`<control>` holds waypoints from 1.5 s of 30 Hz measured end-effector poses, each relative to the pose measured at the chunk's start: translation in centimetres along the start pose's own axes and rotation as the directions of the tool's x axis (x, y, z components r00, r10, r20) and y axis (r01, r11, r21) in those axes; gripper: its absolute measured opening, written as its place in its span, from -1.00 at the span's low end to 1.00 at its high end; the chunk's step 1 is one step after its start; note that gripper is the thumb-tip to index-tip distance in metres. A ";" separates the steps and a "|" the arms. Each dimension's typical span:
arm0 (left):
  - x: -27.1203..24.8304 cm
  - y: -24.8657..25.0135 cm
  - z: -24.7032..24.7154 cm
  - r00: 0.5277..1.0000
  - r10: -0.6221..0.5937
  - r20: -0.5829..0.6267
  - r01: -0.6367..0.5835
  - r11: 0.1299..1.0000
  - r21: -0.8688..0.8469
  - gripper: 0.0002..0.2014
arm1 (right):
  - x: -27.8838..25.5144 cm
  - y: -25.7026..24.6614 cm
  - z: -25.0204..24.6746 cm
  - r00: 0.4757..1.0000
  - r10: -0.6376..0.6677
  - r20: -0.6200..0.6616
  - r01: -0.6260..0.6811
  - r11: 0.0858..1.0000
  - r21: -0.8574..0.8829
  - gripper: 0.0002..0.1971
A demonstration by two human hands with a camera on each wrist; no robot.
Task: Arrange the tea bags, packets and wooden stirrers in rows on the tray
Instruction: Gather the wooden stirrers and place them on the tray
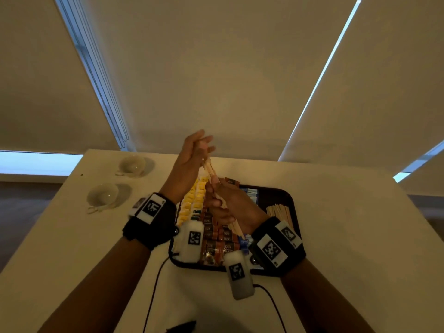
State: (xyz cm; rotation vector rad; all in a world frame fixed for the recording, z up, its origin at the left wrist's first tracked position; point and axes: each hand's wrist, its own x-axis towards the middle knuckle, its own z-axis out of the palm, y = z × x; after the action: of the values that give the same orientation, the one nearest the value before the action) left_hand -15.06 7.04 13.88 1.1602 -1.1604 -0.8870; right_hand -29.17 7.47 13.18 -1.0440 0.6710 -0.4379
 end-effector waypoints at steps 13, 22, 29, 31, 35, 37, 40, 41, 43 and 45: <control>-2.8 -0.7 -0.8 0.932 -0.210 0.294 0.192 0.977 0.090 -0.26 | -0.4 -0.2 0.0 0.950 -0.252 -0.187 0.263 0.964 0.034 -0.72; -5.3 -2.9 1.5 0.864 -0.178 0.471 0.103 0.978 0.180 -0.68 | 0.8 0.1 0.2 0.873 -0.320 -0.369 0.248 0.941 -0.230 -0.67; -4.3 -3.1 -0.1 0.912 -0.104 0.398 -0.159 0.803 0.574 -0.75 | -0.3 -0.7 -1.1 0.916 -0.278 -0.289 0.271 0.960 -0.062 -0.81; -4.1 -2.7 -1.3 0.889 -0.166 0.427 -0.242 0.620 0.746 -0.76 | -1.1 -2.2 -2.3 0.903 -0.290 -0.318 0.295 0.955 -0.035 -0.75; -3.7 -2.2 -1.5 0.860 -0.188 0.475 -0.410 0.302 0.861 -0.67 | -0.3 -3.7 -3.1 0.836 -0.285 -0.470 0.215 0.956 -0.199 -0.56; -3.7 -1.7 -1.1 0.854 -0.127 0.504 -0.466 0.243 0.851 -0.66 | 0.5 -2.9 -2.8 0.778 -0.327 -0.537 0.159 0.928 -0.336 -0.50; -3.5 -1.8 -1.1 0.854 -0.070 0.516 -0.470 0.323 0.821 -0.68 | 0.8 -1.3 -2.9 0.744 -0.335 -0.578 0.114 0.916 -0.384 -0.45; -3.3 -1.9 -1.3 0.850 -0.042 0.525 -0.472 0.380 0.795 -0.67 | 0.9 -0.9 -3.0 0.756 -0.331 -0.565 0.053 0.891 -0.452 -0.43; -3.2 -1.8 -1.7 0.843 -0.001 0.538 -0.458 0.526 0.717 -0.72 | 0.9 -0.3 -3.2 0.806 -0.279 -0.522 -0.105 0.800 -0.590 -0.38; -3.2 -1.4 -2.1 0.852 -0.017 0.524 -0.355 0.716 0.601 -0.93 | 0.7 0.2 -3.2 0.838 -0.256 -0.482 -0.144 0.749 -0.647 -0.39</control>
State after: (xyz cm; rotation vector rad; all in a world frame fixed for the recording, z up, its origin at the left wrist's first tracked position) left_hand -13.65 10.24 11.79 1.4030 -2.1262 -0.6204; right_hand -30.86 5.05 11.76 -1.6496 1.3879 -0.5796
